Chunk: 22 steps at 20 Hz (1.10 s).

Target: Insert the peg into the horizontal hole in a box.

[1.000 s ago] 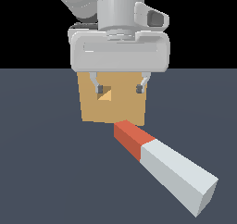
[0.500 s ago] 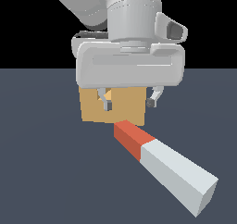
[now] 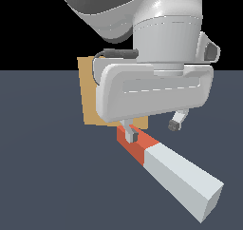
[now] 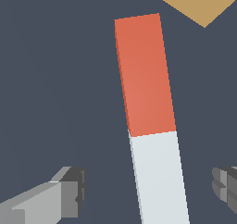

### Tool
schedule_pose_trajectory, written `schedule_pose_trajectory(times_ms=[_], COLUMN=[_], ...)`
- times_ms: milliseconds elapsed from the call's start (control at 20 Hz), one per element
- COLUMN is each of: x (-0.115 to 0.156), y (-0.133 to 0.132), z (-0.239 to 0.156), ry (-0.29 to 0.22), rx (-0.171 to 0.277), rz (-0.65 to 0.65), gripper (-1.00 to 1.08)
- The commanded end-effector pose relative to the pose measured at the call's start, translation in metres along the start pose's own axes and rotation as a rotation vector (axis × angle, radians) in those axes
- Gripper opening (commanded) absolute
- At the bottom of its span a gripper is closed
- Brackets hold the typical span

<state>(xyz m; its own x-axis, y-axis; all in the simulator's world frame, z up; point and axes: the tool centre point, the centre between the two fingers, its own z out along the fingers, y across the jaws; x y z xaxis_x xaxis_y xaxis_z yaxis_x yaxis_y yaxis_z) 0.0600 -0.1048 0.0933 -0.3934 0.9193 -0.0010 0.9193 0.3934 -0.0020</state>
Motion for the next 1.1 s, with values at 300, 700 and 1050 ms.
schedule_pose_trajectory(times_ms=[300, 700, 1050], x=[-0.024, -0.032, -0.031], y=[0.016, 0.022, 0.022], z=[0.016, 0.022, 0.021], ry=[0.001, 0.001, 0.001], rx=[-0.002, -0.002, -0.002], rz=[-0.111, -0.148, -0.144], gripper=[1.0, 1.0, 1.0])
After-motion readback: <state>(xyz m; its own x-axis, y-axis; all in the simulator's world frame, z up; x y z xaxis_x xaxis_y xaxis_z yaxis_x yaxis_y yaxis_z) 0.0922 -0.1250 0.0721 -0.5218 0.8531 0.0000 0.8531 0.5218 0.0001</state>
